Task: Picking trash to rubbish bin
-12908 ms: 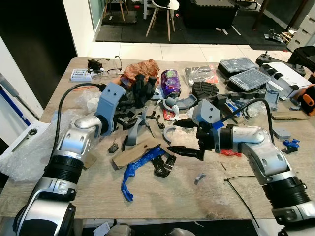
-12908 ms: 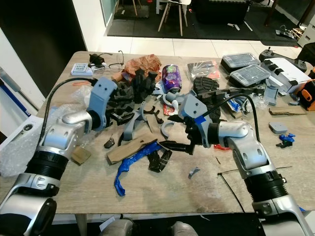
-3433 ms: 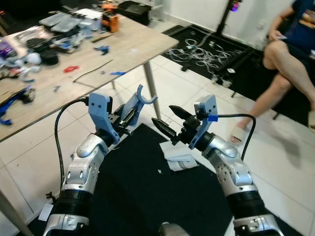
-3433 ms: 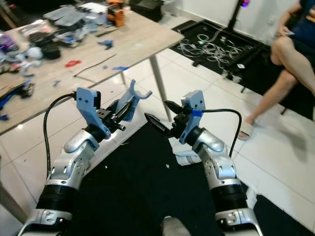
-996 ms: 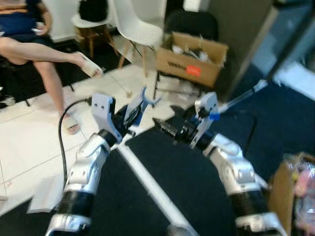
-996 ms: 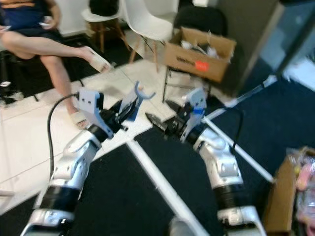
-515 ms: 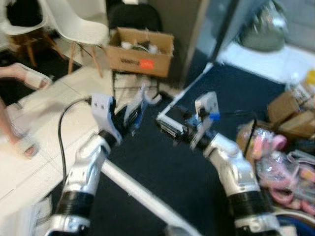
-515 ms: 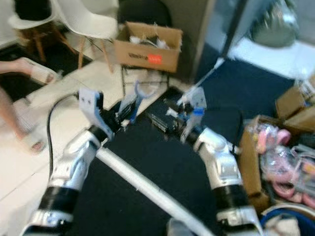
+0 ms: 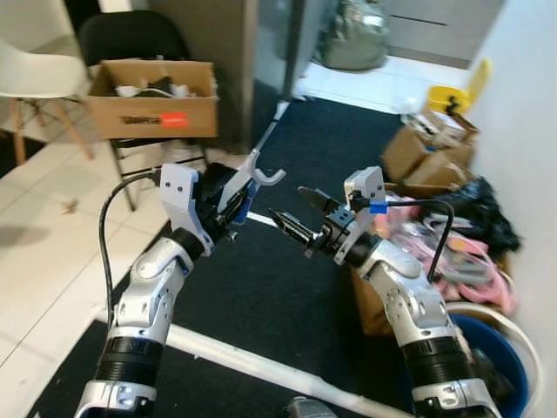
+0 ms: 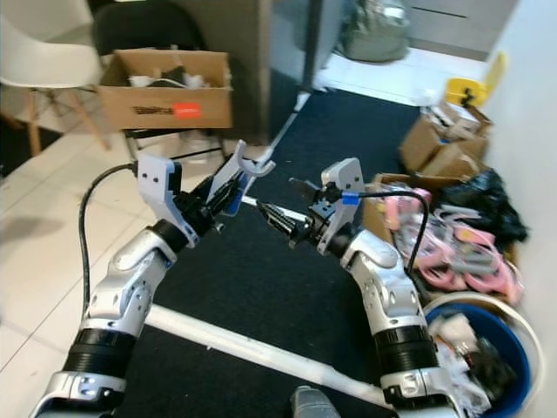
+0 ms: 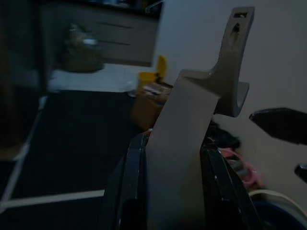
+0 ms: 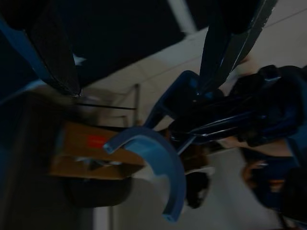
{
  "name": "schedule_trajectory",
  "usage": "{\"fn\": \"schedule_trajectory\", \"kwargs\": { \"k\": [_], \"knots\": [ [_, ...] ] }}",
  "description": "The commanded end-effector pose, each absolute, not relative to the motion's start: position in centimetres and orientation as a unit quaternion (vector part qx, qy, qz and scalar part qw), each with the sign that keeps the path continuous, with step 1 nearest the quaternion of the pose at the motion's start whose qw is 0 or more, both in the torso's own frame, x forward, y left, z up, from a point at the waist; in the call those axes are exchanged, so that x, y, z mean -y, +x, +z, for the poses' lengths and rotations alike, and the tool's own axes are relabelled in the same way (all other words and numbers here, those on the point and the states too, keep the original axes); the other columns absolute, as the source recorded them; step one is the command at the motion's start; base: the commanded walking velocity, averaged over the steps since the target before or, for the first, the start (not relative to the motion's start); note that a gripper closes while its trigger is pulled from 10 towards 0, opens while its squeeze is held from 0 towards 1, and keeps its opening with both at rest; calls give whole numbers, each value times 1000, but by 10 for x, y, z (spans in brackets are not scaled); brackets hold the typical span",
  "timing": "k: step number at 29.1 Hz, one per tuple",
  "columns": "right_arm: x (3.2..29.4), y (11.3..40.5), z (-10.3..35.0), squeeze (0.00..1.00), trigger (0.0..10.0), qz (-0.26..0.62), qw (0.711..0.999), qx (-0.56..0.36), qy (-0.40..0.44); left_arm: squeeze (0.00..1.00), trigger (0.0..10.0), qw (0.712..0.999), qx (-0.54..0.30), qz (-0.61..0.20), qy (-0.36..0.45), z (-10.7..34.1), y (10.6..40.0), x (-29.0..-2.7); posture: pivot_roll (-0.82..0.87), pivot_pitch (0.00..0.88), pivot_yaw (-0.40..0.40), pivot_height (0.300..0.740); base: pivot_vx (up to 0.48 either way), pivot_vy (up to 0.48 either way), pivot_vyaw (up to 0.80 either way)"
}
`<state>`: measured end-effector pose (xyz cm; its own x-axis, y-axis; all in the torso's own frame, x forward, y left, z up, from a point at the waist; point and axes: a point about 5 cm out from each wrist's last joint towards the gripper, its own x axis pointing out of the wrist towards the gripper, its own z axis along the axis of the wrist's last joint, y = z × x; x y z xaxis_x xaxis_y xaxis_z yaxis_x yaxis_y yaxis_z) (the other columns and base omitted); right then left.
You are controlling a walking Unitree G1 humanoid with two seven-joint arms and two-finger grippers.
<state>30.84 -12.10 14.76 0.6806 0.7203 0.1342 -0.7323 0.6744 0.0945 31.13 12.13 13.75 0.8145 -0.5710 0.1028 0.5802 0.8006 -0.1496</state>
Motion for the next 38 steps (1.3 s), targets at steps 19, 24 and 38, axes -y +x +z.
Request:
{"fn": "schedule_trajectory", "kwargs": {
  "k": [19,24,38],
  "knots": [
    [119,306,146,0,10000,402,912,54,65,0,10000,947,11,-308,-94,130,311,-124,2,0,-25,740,281,0,0],
    [119,306,146,0,10000,402,912,55,65,0,10000,947,11,-308,-94,130,311,-125,2,0,-25,740,322,0,0],
    [119,307,146,0,10000,401,912,58,66,0,10000,947,11,-308,-93,129,311,-126,2,0,-21,740,320,0,0]
  ]
}}
